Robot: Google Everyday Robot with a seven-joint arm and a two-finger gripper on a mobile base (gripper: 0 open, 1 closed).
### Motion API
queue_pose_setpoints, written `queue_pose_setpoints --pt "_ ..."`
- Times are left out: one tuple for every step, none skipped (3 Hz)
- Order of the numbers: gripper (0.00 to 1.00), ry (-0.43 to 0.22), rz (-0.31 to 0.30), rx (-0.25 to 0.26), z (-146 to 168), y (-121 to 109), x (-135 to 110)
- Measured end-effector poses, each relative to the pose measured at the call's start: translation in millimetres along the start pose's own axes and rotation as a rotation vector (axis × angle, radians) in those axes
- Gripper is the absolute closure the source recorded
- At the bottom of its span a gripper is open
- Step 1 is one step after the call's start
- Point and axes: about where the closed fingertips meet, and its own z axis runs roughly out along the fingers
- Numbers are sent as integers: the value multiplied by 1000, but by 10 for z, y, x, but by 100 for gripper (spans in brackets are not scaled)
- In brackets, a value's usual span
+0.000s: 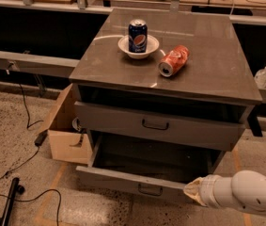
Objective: Open middle drawer
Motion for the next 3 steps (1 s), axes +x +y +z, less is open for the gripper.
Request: queue_pose_setpoints --pt "100 6 -31 35 166 -271 38" --pt "100 9 -49 73 299 -588 64" --pt "100 23 -63 88 417 -801 112"
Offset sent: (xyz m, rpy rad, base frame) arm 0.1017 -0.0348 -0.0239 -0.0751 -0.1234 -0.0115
